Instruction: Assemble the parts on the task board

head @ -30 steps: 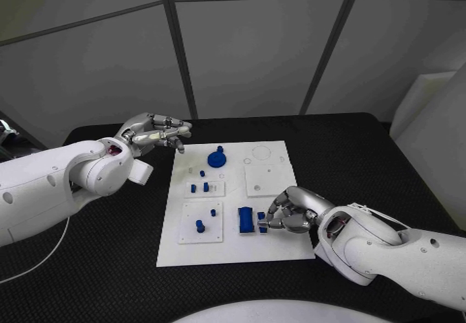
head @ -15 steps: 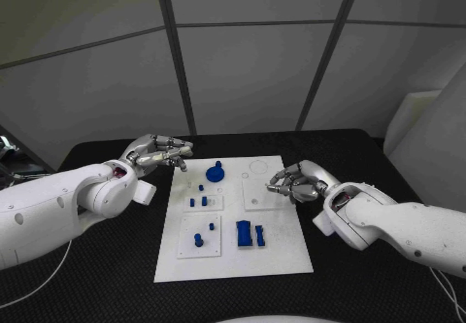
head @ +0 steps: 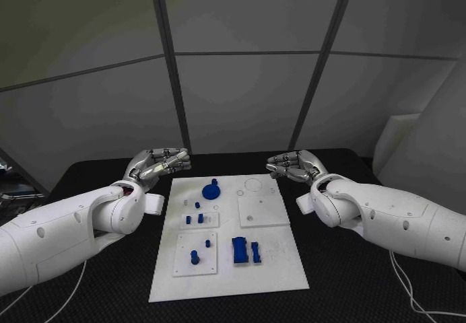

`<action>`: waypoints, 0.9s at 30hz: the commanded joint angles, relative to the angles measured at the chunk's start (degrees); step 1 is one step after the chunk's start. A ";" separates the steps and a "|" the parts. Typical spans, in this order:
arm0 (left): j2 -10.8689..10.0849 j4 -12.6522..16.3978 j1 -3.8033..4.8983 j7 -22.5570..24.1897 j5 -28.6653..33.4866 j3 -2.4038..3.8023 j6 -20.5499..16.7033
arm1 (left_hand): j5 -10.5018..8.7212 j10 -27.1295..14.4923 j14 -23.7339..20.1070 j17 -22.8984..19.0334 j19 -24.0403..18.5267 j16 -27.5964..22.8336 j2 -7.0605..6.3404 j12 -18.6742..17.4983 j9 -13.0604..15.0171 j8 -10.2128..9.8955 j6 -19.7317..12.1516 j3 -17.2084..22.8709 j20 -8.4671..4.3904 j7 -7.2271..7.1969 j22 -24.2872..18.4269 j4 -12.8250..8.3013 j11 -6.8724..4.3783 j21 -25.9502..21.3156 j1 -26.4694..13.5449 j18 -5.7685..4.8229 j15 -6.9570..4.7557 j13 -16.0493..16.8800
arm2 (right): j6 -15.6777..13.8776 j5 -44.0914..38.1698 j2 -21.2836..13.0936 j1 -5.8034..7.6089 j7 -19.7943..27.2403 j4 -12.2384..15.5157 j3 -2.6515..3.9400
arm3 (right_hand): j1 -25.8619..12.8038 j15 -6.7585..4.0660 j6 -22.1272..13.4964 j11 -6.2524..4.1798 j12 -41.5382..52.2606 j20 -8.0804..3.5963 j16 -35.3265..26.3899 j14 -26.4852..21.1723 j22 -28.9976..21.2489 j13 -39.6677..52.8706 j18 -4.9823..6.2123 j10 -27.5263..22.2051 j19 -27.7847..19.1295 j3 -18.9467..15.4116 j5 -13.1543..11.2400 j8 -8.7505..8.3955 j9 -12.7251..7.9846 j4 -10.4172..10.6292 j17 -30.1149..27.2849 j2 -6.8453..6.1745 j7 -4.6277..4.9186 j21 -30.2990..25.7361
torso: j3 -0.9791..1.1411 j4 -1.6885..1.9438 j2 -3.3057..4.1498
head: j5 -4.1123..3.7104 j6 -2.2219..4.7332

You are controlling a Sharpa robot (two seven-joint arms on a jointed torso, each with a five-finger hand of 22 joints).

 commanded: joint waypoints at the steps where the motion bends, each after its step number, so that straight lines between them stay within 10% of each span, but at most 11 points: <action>1: 0.84 -0.98 -0.16 4.42 3.39 0.08 -6.14 | -0.01 -0.34 -0.22 -1.05 -2.02 -3.73 0.21 -1.55 -0.07 -0.76 0.03 -0.99 1.08 -1.00 -2.81 0.09 0.83 -0.33 -0.84 -0.35 0.85 -0.07 | 4.42 7.11 1.47 0.19 6.67 -2.93 0.05 | -1.04 0.65 -0.05 0.74 -1.85 0.84 -3.56 -0.11 -2.99 -3.90 0.77 0.37 0.84 0.25 0.31 -0.20 -2.38 -1.14 -3.44 0.55 0.15 -3.27 | 0.01 0.25 -0.45 | 0.20 0.76; 7: 2.43 -2.57 -0.37 5.18 3.63 0.12 -7.67 | 0.01 -0.25 0.73 -1.05 -2.65 -7.08 0.63 -3.31 -0.08 -2.09 -0.40 -2.25 1.20 -1.55 -5.65 0.16 1.23 -0.15 -1.41 -0.31 1.19 -0.07 | 5.58 8.03 2.98 0.23 7.39 -5.39 0.06 | -3.27 1.08 0.26 1.29 -4.03 1.49 -6.71 0.58 -7.38 -8.70 0.73 1.14 2.70 0.58 0.48 -0.19 -6.09 -3.48 -8.26 1.14 0.39 -7.64 | 0.17 0.64 -0.39 | 0.36 0.95; 8: 2.04 -2.16 -0.42 2.36 2.02 0.06 -4.59 | -2.45 -16.31 -14.48 -4.65 -14.13 -9.75 5.94 -6.05 -3.81 -6.66 -16.42 -5.86 -3.76 -4.37 -14.14 -5.46 -2.51 -3.90 -24.66 -3.20 -1.82 -3.64 | 2.73 4.91 2.70 0.11 4.07 -5.03 0.00 | -28.51 -1.60 -15.32 -1.79 -8.72 -2.99 -10.37 -17.53 -12.25 -10.18 -2.95 -16.60 -12.42 2.83 -3.70 -3.77 -8.46 -5.56 -10.02 -2.43 -3.36 -9.70 | 0.05 0.39 -0.32 | 0.27 0.97; 15: 1.74 0.32 -0.97 2.40 1.75 0.30 -7.97 | -3.70 -24.67 -21.98 -4.65 -20.28 -11.41 5.94 -7.65 -3.81 -6.66 -24.57 -8.00 -6.31 -5.99 -18.77 -5.46 -3.97 -3.90 -37.22 -5.69 -3.38 -3.64 | -0.43 7.88 1.80 0.06 5.59 -1.65 -0.41 | -41.95 -2.72 -23.12 -3.14 -8.72 -5.32 -10.37 -26.54 -15.12 -14.35 -3.67 -25.44 -19.60 4.07 -5.49 -3.77 -10.00 -6.97 -14.88 -2.43 -4.96 -11.13 | 0.93 1.27 -1.86 | 1.94 2.09; 17: 1.51 2.20 -1.40 2.43 1.55 0.48 -10.53 | -4.09 -27.35 -24.48 -4.65 -22.23 -11.88 5.94 -8.13 -3.81 -6.66 -27.23 -8.56 -7.12 -6.50 -20.20 -5.46 -4.55 -3.90 -41.15 -5.69 -3.89 -3.64 | -2.83 10.14 1.12 0.02 6.74 0.92 -0.72 | -46.40 -3.16 -25.83 -3.66 -8.72 -6.10 -10.37 -29.69 -16.01 -14.35 -3.93 -28.53 -22.21 8.11 -6.19 -3.77 -10.44 -11.19 -14.88 -2.43 -5.61 -15.19 | 1.32 1.66 -2.54 | 2.67 2.58; 18: 1.41 3.09 -1.60 2.45 1.45 0.56 -11.75 | -8.17 -28.44 -25.48 -4.65 -23.01 -12.05 5.94 -8.29 -3.81 -6.66 -28.31 -8.76 -7.45 -6.70 -20.79 -5.46 -4.78 -3.90 -42.74 -5.69 -4.10 -3.64 | -3.97 11.21 0.80 0.00 7.29 2.13 -0.87 | -48.13 -7.28 -26.88 -3.84 -8.72 -6.42 -10.37 -30.90 -16.34 -14.35 -4.25 -29.72 -23.20 8.11 -6.47 -3.77 -14.57 -11.19 -14.88 -2.43 -5.84 -15.19 | 1.42 1.76 -2.72 | 2.86 2.71; 22: 0.96 6.85 -2.45 2.51 1.05 0.93 -16.87 | -8.17 -31.64 -28.45 -4.65 -25.32 -16.52 5.94 -12.83 -3.81 -6.66 -31.47 -9.54 -8.46 -7.29 -22.50 -5.46 -5.47 -3.90 -47.43 -5.69 -4.70 -3.64 | -8.74 15.69 -0.56 -0.08 9.59 7.23 -1.49 | -53.10 -7.28 -29.90 -4.41 -8.72 -7.29 -10.37 -34.40 -17.33 -14.35 -4.55 -33.15 -26.10 8.11 -7.24 -3.77 -14.57 -11.19 -14.88 -2.43 -6.55 -15.19 | 1.55 1.88 -2.94 | 3.09 2.87; 23: 0.74 8.66 -2.86 2.55 0.85 1.10 -19.34 | -8.17 -32.77 -29.52 -4.65 -26.15 -16.52 5.94 -12.83 -3.81 -6.66 -32.61 -9.70 -8.81 -11.38 -23.11 -5.46 -5.71 -3.90 -49.09 -5.69 -8.91 -3.64 | -10.82 17.64 -1.15 -0.11 10.59 9.44 -1.76 | -54.88 -7.28 -30.98 -8.46 -8.72 -7.60 -10.37 -35.64 -17.67 -14.35 -5.04 -34.38 -27.13 8.11 -7.53 -3.77 -14.57 -11.19 -14.88 -2.43 -6.79 -15.19 | 1.55 1.88 -2.94 | 3.09 2.87; 25: 0.49 10.77 -3.33 2.58 0.63 1.31 -22.21 | -8.17 -34.45 -31.08 -4.65 -27.36 -16.52 5.94 -12.83 -3.81 -6.66 -34.24 -10.18 -9.33 -11.38 -23.99 -5.46 -6.06 -3.90 -51.53 -5.71 -8.91 -3.64 | -13.18 19.86 -1.82 -0.15 11.72 11.96 -2.06 | -57.42 -7.28 -32.52 -8.46 -8.72 -8.07 -10.37 -37.44 -18.18 -14.35 -5.18 -36.11 -28.61 8.11 -7.91 -3.77 -14.57 -11.19 -14.88 -2.43 -7.14 -15.19 | 1.55 1.88 -2.94 | 3.09 2.87; 26: 0.38 11.70 -3.54 2.60 0.53 1.40 -23.49 | -8.17 -35.21 -31.76 -4.65 -27.92 -16.52 5.94 -12.83 -3.81 -6.66 -34.98 -10.29 -9.53 -11.38 -24.40 -5.46 -10.22 -3.90 -52.65 -5.73 -8.91 -3.64 | -14.20 20.82 -2.11 -0.17 12.22 13.06 -2.20 | -58.64 -7.28 -33.25 -8.46 -8.72 -8.28 -10.37 -38.31 -18.42 -14.35 -5.18 -36.96 -29.30 8.11 -8.12 -3.77 -14.57 -11.19 -14.88 -2.43 -7.33 -15.19 | 1.55 1.88 -2.94 | 3.09 2.87; 27: 0.27 12.58 -3.74 2.61 0.43 1.48 -24.68 | -8.17 -35.91 -32.44 -4.65 -28.45 -16.52 5.94 -12.83 -3.81 -6.66 -35.74 -10.49 -9.76 -11.38 -24.80 -5.46 -10.22 -3.90 -53.72 -5.73 -8.91 -3.64 | -15.16 21.72 -2.38 -0.18 12.68 14.08 -2.32 | -59.51 -7.28 -33.79 -8.46 -8.72 -8.42 -10.37 -38.91 -18.58 -14.35 -5.17 -37.59 -29.83 8.11 -8.24 -3.77 -14.57 -11.19 -14.88 -2.43 -7.44 -15.19 | 1.55 1.88 -2.94 | 3.09 2.87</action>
